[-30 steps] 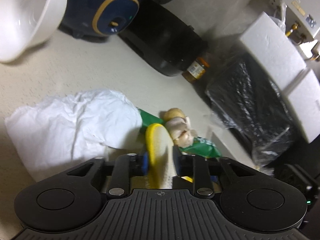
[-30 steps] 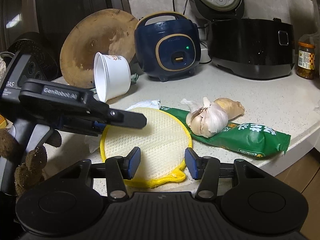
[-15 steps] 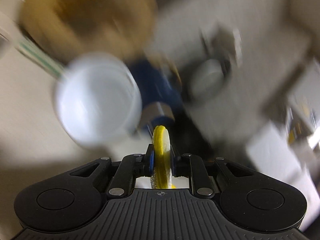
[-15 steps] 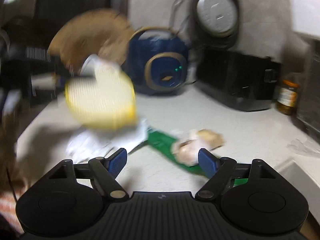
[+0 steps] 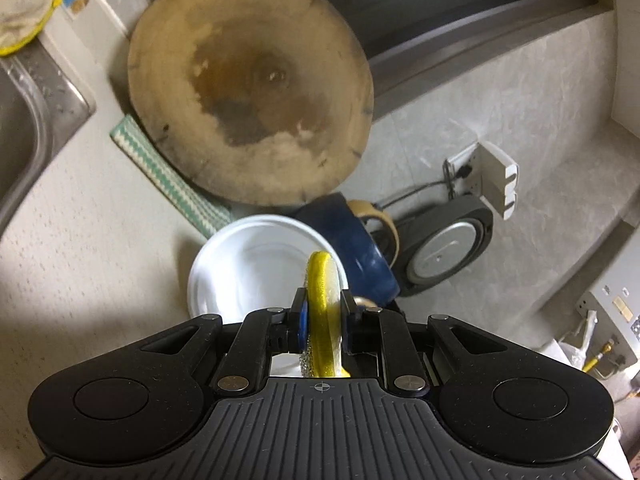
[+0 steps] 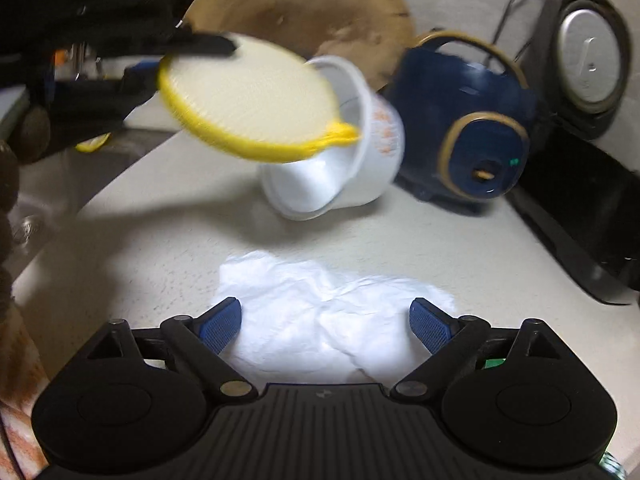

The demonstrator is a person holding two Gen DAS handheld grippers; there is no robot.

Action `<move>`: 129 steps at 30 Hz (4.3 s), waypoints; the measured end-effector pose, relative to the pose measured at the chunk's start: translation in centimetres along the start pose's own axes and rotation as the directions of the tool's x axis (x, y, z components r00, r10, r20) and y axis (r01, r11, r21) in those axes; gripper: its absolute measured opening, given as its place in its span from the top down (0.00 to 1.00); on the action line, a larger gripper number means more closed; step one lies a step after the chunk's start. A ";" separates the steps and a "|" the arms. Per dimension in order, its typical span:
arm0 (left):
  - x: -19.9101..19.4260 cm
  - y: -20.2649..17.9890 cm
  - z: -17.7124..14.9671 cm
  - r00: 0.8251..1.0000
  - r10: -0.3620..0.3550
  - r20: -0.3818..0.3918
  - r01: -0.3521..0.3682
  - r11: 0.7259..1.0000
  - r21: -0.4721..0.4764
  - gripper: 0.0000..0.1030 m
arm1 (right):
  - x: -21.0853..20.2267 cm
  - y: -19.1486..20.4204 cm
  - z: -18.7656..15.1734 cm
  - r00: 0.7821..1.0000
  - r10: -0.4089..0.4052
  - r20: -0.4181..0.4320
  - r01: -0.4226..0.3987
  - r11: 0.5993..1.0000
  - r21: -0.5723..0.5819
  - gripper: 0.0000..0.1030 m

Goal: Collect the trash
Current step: 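Grasp the white tissue with the right tool while the left tool holds the pad, then carry the pad and tissue with both tools down into the green-lined bin, then open both tools to drop the pad and tissue into the bin, then raise both tools back up to the counter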

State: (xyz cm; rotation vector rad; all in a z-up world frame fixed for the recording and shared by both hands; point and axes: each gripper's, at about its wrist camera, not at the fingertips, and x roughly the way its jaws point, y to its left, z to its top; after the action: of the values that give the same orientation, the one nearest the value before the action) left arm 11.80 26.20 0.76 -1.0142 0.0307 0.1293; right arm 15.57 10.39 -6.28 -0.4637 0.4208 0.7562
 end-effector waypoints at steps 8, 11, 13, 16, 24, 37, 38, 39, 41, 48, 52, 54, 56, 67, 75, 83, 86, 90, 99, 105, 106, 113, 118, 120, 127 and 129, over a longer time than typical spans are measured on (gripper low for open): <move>0.3 0.3 -0.3 1.000 -0.004 -0.025 0.004 1.000 -0.005 0.82 | -0.6 -1.2 0.0 0.992 0.111 -0.057 -0.103 0.987 0.120 0.96; 0.8 0.5 -0.4 0.999 -0.008 -0.053 0.007 1.000 -0.016 0.82 | -4.7 -2.0 0.0 0.992 0.128 0.015 -0.129 0.977 0.172 0.96; 0.6 0.0 -0.5 0.998 -0.040 -0.045 0.041 0.999 0.007 0.82 | -8.6 -3.1 -0.6 0.988 0.123 0.094 -0.140 0.967 0.211 0.96; 0.8 -1.7 -1.2 0.990 -0.114 -0.077 0.121 0.988 0.095 0.82 | -14.7 -5.1 -2.9 0.981 0.050 0.189 -0.102 0.955 0.279 0.96; -0.7 -9.8 -11.4 0.861 -0.279 -0.425 0.410 0.876 0.255 0.81 | -24.9 -9.9 -15.6 0.956 -0.256 0.142 0.159 0.861 0.483 0.96; 10.3 0.7 -45.7 0.362 0.298 -0.883 0.176 0.909 0.379 0.81 | -23.3 -14.3 -36.6 0.923 -0.308 -0.232 0.375 0.576 0.727 0.96; 11.3 2.0 -48.0 0.322 0.355 -0.878 0.153 0.896 0.418 0.82 | -23.2 -14.5 -37.5 0.923 -0.299 -0.244 0.377 0.559 0.739 0.96; 12.2 2.9 -49.7 0.290 0.394 -0.872 0.138 0.884 0.446 0.82 | -23.2 -14.8 -38.4 0.923 -0.289 -0.252 0.375 0.541 0.753 0.96; 13.9 4.8 -52.7 0.243 0.451 -0.859 0.100 0.869 0.484 0.82 | -22.8 -15.3 -40.4 0.928 -0.263 -0.264 0.366 0.509 0.779 0.96; 20.3 8.6 -62.0 0.193 0.570 -0.799 0.089 0.800 0.593 0.82 | -19.5 -17.7 -45.8 0.934 -0.167 -0.316 0.357 0.417 0.836 0.96; 22.3 12.8 -66.4 0.109 0.581 -0.806 0.102 0.800 0.591 0.78 | -17.4 -19.3 -47.0 0.931 -0.132 -0.339 0.363 0.400 0.842 0.96; 22.4 14.6 -68.0 0.087 0.663 -0.744 0.153 0.729 0.667 0.71 | -16.6 -20.1 -47.1 0.924 -0.130 -0.360 0.381 0.412 0.828 0.96; 22.2 15.9 -68.1 0.081 0.715 -0.695 0.155 0.680 0.717 0.64 | -16.1 -20.5 -46.8 0.914 -0.146 -0.379 0.403 0.439 0.803 0.96; 19.7 7.5 -55.0 0.278 0.523 -0.805 0.103 0.817 0.567 0.65 | -10.1 -20.2 -47.1 0.938 -0.006 -0.348 0.320 0.408 0.855 0.96; 13.0 3.2 -42.8 0.445 0.367 -0.817 0.254 0.823 0.509 0.65 | 3.3 -21.4 -50.5 0.844 0.230 -0.485 0.398 0.338 0.853 0.96; 11.6 3.8 -43.0 0.403 0.380 -0.832 0.307 0.801 0.514 0.65 | 15.3 -18.4 -58.1 0.588 0.335 -0.736 0.640 0.364 0.677 0.95; 11.5 3.7 -43.4 0.399 0.378 -0.835 0.336 0.787 0.517 0.65 | 15.8 -18.1 -59.9 0.565 0.337 -0.753 0.667 0.351 0.657 0.95; 11.4 3.7 -43.4 0.387 0.371 -0.844 0.356 0.784 0.508 0.65 | 15.8 -18.2 -61.2 0.563 0.362 -0.743 0.678 0.313 0.666 0.95; 13.1 6.1 -41.9 0.354 0.258 -0.899 0.249 0.900 0.356 0.66 | 14.6 -20.0 -60.9 0.568 0.417 -0.709 0.671 0.265 0.693 0.82; 12.1 5.3 -41.7 0.382 0.252 -0.889 0.263 0.893 0.366 0.66 | 5.4 -20.6 -53.6 0.733 0.266 -0.626 0.580 0.236 0.780 0.49; 11.9 5.1 -41.9 0.383 0.252 -0.889 0.272 0.889 0.369 0.66 | 3.6 -20.4 -52.6 0.753 0.241 -0.612 0.568 0.232 0.790 0.49; 10.7 3.9 -43.9 0.340 0.249 -0.907 0.351 0.861 0.368 0.66 | -6.2 -17.6 -47.2 0.785 0.056 -0.617 0.579 0.287 0.763 0.49; 10.6 3.7 -43.4 0.318 0.141 -0.938 0.367 0.894 0.259 0.66 | -11.9 -17.0 -42.3 0.788 -0.124 -0.603 0.606 0.328 0.725 0.49; 10.3 2.9 -43.3 0.320 0.121 -0.940 0.386 0.889 0.246 0.66 | -14.4 -17.2 -40.1 0.794 -0.203 -0.573 0.606 0.339 0.720 0.49; 6.2 -4.3 -39.6 0.404 0.014 -0.914 0.520 0.819 0.243 0.66 | -21.0 -16.2 -32.1 0.788 -0.466 -0.402 0.603 0.453 0.657 0.44; 4.9 -7.4 -37.7 0.453 -0.033 -0.891 0.566 0.783 0.259 0.66 | -22.6 -16.0 -30.0 0.794 -0.507 -0.336 0.584 0.479 0.656 0.41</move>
State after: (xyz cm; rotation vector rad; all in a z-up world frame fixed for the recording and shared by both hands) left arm 18.82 -9.19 -13.37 -0.3958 0.7720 -0.7464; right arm 6.63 -28.38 -15.22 0.1619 0.5902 -0.1213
